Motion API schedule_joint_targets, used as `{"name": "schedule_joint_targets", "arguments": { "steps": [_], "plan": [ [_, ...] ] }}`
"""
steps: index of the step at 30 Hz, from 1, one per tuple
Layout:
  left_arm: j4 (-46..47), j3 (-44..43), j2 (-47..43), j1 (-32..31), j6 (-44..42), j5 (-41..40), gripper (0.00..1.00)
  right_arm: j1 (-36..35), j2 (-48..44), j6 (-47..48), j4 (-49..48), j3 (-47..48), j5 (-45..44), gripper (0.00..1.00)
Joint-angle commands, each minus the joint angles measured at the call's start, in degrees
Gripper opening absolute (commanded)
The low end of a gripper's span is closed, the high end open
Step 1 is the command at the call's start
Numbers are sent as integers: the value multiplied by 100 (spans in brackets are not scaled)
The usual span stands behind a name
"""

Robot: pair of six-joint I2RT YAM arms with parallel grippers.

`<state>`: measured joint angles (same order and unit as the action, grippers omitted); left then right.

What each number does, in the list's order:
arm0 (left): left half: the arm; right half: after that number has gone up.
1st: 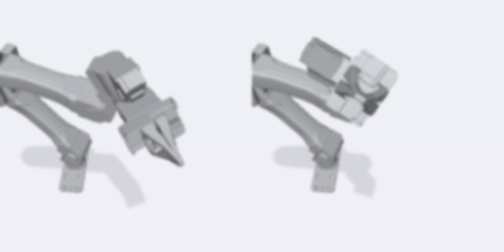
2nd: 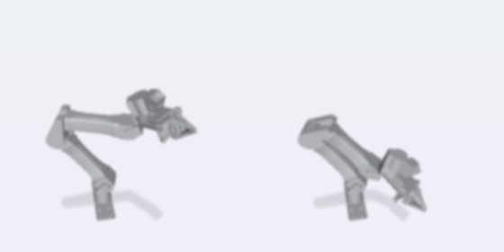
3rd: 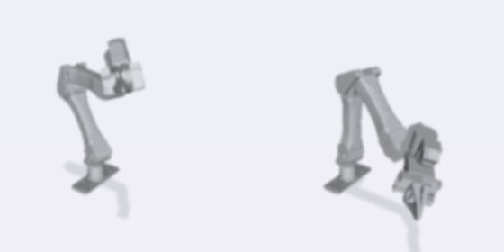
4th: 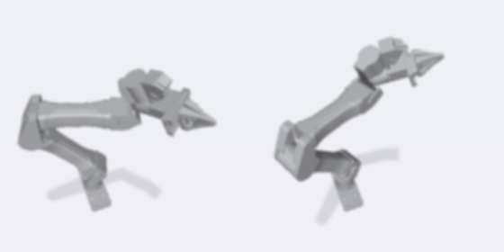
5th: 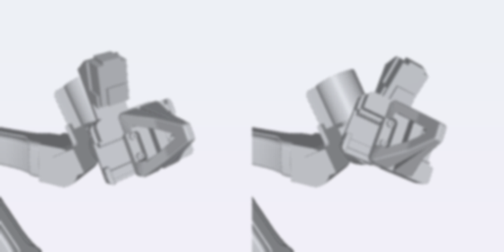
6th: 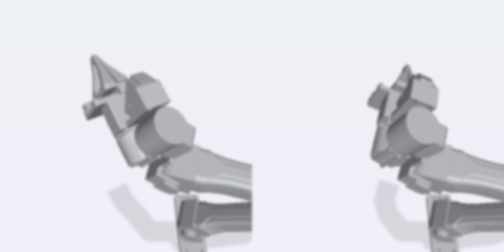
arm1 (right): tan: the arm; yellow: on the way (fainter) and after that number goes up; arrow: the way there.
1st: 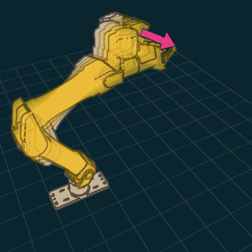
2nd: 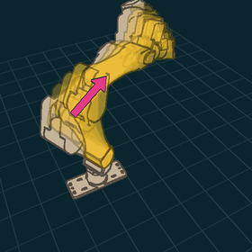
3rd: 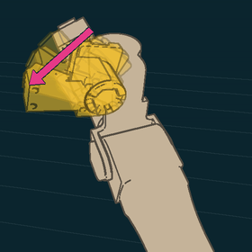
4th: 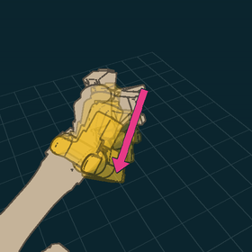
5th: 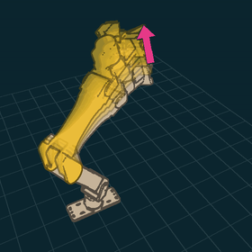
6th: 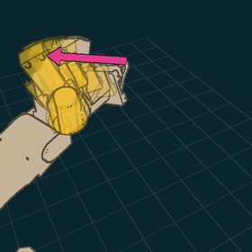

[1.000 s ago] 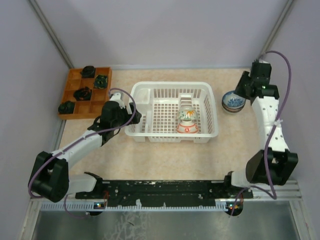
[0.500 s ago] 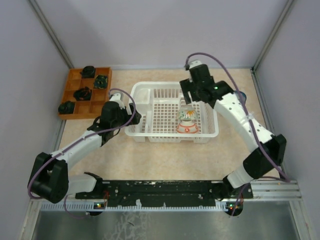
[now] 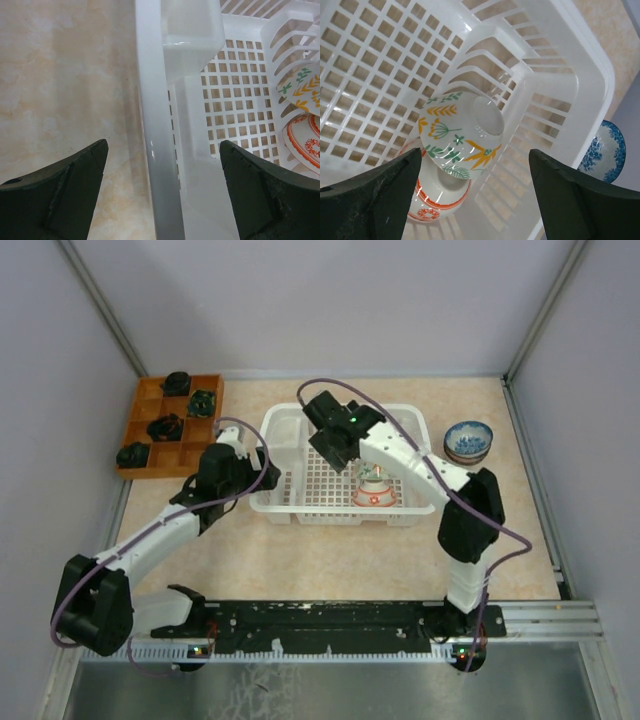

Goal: Unload the bowls from the dish rack

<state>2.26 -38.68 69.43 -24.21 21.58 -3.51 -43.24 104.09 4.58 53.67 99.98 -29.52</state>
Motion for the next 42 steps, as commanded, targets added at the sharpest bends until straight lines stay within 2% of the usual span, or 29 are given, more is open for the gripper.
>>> {"name": "schedule_joint_targets", "arguments": {
  "steps": [1,23,42],
  "plan": [
    [-112,-19,-160,12,-83,43,99,-297,427,188,546,248,-562,89],
    [-95,40,-87,17,-85,54,99,-400,1328,277,284,-98,-1165,90],
    [-60,19,-36,23,-70,39,99,-59,1691,586,-126,-158,-1390,90]
  ]
}}
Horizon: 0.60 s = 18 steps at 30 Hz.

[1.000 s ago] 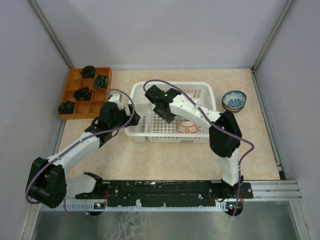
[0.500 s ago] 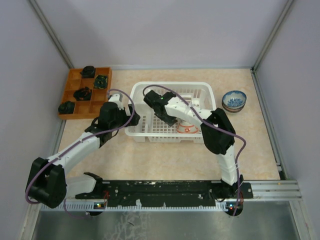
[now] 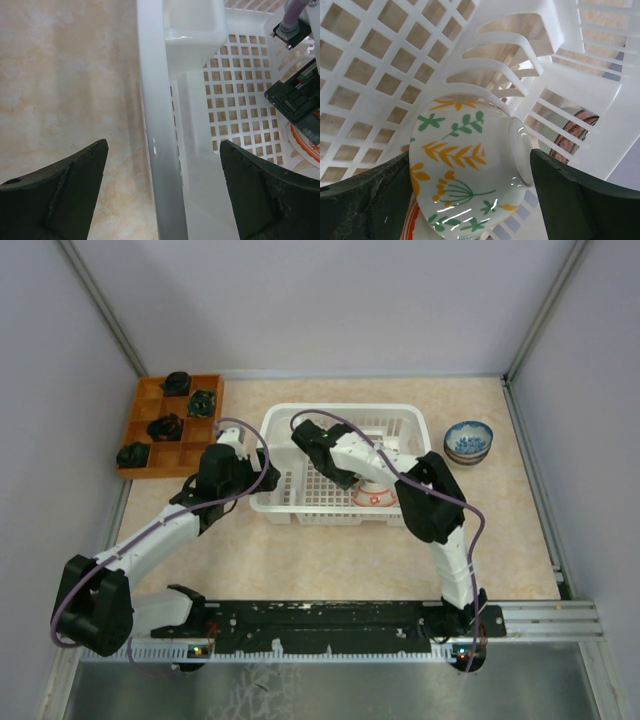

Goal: Unload the bowls from the dish rack

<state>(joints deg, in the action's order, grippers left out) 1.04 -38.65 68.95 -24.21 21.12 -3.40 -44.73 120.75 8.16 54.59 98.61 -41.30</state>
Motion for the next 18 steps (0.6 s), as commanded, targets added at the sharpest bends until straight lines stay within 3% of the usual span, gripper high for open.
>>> {"name": "schedule_joint_targets", "arguments": {
  "steps": [1,12,18],
  "plan": [
    [59,16,20,16,-24,24,99,110,38,247,-234,-12,-213,90],
    [120,5,144,23,-23,32,99,208,-73,268,-303,-33,-316,66],
    [167,7,256,27,-19,19,99,210,-251,290,-388,-82,-450,41]
  ]
}}
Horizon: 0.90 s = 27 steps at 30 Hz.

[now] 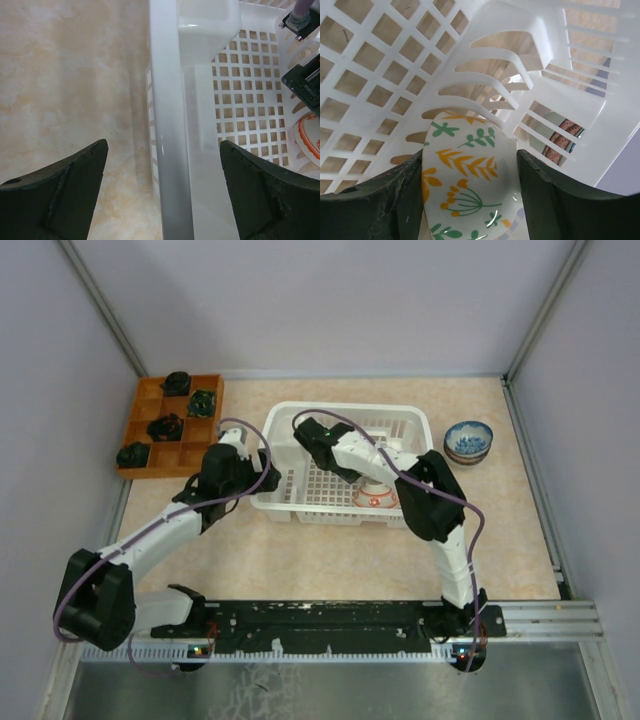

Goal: Unload the bowls from the dish rack

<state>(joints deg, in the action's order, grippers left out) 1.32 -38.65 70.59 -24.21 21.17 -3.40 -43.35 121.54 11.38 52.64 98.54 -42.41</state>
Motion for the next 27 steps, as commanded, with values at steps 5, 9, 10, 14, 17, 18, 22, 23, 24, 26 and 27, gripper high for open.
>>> {"name": "schedule_joint_targets", "arguments": {
  "steps": [5,9,10,14,17,18,22,23,24,26,27],
  "plan": [
    [177,9,226,24,-7,21,99,72,-578,-22,-289,-98,-378,29],
    [176,-17,319,32,15,24,99,76,-816,-62,-376,-83,-392,27],
    [178,-19,336,37,17,24,99,77,-860,-84,-396,-69,-388,27],
    [191,-13,363,33,30,23,99,102,-1114,-218,-475,-51,-295,23],
    [196,-8,374,41,28,15,99,161,-1250,-337,-479,-42,-46,22],
    [200,-10,381,39,27,19,99,184,-1281,-371,-487,-54,-9,22],
    [208,-4,393,50,28,14,99,291,-1340,-514,-466,-80,52,21],
    [206,-8,393,50,30,16,99,325,-1347,-569,-443,-84,57,21],
    [209,-10,398,48,29,15,99,355,-1368,-619,-432,-89,72,21],
    [225,-10,405,54,34,21,99,432,-1421,-734,-443,-140,80,21],
    [228,-10,416,56,29,25,99,463,-1455,-794,-462,-164,67,21]
  ]
}}
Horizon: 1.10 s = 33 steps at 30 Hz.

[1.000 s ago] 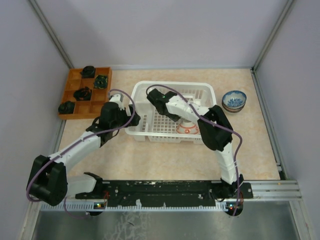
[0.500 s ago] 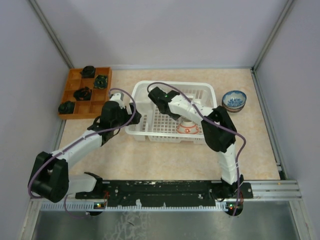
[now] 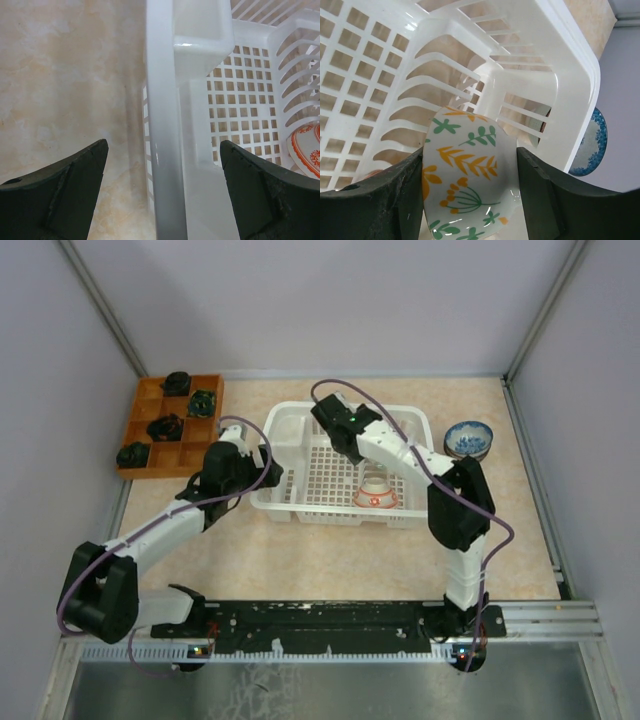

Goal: Unload the bowls from the dish rack

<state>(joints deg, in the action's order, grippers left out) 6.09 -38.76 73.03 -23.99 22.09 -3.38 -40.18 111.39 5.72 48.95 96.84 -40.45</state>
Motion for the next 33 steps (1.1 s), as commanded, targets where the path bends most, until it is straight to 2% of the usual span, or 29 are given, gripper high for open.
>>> {"name": "schedule_joint_targets", "arguments": {
  "steps": [1,9,25,29,33],
  "plan": [
    [-252,0,176,39,-64,22,99,181,-470,-290,-103,-7,-130,21],
    [-225,0,225,44,-49,26,99,600,-576,-729,-250,-183,-53,21],
    [-201,-15,271,54,-39,8,99,1421,-419,-1411,-635,-403,977,24],
    [-175,-24,315,52,-44,23,99,1433,-375,-1364,-632,-467,762,31],
    [-163,-25,339,52,-44,30,99,1443,-237,-1354,-526,-440,498,46]
  ]
}}
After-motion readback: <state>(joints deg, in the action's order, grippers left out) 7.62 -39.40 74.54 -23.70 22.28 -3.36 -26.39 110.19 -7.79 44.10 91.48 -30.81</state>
